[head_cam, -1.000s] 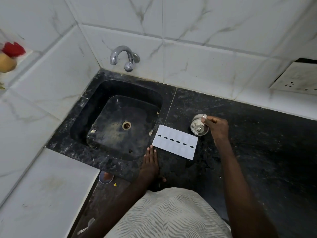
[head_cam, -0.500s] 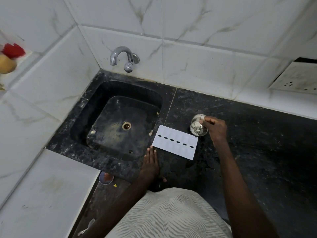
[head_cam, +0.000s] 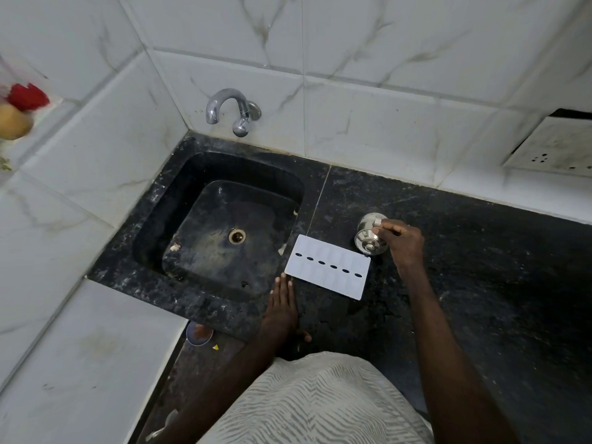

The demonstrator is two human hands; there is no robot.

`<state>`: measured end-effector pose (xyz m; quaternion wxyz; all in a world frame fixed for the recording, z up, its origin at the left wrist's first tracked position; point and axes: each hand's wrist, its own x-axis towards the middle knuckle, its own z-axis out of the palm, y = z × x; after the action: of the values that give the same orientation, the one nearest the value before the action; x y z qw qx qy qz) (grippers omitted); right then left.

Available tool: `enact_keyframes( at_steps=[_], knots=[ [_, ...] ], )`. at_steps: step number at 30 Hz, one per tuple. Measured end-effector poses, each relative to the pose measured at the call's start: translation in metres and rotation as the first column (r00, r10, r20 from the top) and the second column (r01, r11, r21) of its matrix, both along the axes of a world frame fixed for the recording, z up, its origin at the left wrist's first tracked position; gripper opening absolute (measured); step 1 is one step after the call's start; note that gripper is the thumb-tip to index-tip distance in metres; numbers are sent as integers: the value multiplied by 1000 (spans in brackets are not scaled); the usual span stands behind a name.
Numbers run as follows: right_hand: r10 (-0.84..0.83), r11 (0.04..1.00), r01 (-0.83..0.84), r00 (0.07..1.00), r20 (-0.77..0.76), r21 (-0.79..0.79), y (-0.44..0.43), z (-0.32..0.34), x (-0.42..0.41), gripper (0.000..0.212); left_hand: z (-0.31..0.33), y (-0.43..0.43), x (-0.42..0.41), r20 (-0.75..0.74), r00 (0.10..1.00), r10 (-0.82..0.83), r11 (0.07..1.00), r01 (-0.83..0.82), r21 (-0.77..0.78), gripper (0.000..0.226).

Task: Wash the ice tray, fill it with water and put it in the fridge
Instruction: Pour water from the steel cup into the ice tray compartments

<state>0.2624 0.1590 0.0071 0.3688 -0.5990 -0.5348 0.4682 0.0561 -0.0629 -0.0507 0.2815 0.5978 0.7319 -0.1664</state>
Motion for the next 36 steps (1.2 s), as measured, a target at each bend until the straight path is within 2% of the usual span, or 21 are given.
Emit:
enact_keyframes(
  at_steps=[10, 20, 26, 36],
  knots=[
    [-35, 999, 35, 999, -15, -9, 4, -1, 0, 28, 0, -1, 0, -1, 1000, -2, 1000, 2, 0, 148],
    [-157, 983, 145, 982, -108, -111, 15, -2, -4, 27, -2, 0, 0, -23, 1000, -10, 1000, 9, -7, 146],
    [-143, 986, 129, 979, -143, -105, 17, -2, -9, 26, -4, 1, 1, -27, 1000, -5, 1000, 5, -2, 140],
    [-78, 996, 71, 988, -135, -56, 10, -2, -21, 25, -4, 2, -1, -14, 1000, -2, 1000, 2, -26, 148]
  ],
)
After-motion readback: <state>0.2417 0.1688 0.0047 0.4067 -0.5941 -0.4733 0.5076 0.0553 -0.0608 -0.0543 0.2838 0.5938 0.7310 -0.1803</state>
